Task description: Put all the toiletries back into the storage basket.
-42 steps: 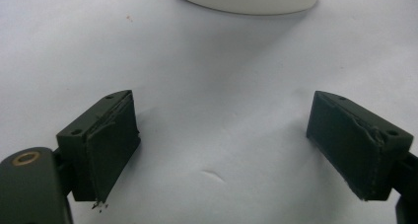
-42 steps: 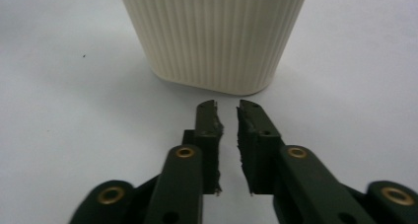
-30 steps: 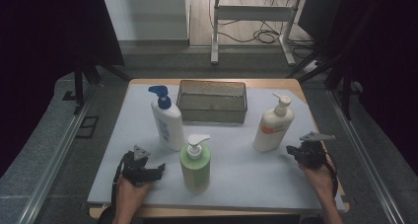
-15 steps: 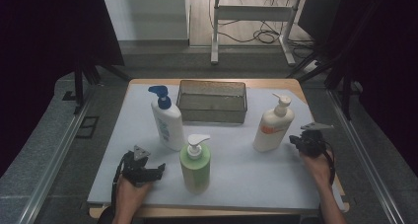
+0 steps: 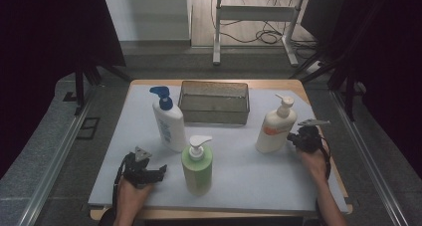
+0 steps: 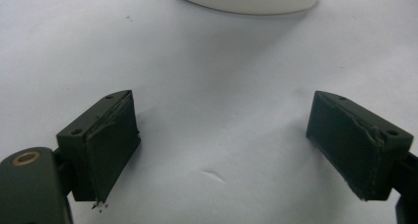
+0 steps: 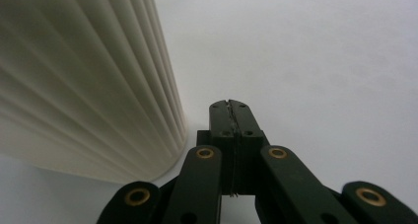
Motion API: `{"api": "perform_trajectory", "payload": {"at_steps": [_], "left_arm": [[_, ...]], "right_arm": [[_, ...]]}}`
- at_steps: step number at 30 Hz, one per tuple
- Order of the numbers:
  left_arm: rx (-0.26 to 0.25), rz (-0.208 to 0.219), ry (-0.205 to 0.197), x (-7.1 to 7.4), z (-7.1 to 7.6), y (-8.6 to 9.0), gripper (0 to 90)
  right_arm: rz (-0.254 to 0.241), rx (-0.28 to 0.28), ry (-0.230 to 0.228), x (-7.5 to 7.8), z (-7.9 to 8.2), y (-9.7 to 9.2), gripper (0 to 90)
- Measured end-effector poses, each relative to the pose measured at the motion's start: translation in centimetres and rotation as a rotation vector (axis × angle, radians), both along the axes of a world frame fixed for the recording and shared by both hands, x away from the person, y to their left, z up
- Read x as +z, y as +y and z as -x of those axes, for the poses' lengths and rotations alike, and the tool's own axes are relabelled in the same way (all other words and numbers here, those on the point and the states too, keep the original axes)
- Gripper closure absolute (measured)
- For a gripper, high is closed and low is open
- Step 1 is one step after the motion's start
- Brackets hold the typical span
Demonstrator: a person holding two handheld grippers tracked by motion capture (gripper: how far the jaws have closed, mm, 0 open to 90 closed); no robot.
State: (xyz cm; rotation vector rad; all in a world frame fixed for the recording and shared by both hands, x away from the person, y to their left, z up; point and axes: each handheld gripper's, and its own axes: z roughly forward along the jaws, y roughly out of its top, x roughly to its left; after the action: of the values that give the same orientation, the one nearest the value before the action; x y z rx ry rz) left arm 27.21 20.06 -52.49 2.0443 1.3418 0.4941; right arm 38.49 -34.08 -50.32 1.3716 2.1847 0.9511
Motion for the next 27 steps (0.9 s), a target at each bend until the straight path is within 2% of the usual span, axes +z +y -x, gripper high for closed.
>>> {"api": "perform_trajectory", "payload": {"at_steps": [8,16,27], "left_arm": [[0.000,0.001,0.000,0.0,0.0,0.0,11.7],[0.000,0.000,0.000,0.0,0.0,0.0,11.7],[0.000,0.001,0.000,0.0,0.0,0.0,11.7]], "right_arm": [[-0.028,0.030,0.009,-0.9,-0.7,0.6,89.7],[-0.038,0.030,0.003,-1.2,-0.4,0.5,89.7],[-0.045,0.068,0.011,-1.2,0.2,0.8,89.7]]}}
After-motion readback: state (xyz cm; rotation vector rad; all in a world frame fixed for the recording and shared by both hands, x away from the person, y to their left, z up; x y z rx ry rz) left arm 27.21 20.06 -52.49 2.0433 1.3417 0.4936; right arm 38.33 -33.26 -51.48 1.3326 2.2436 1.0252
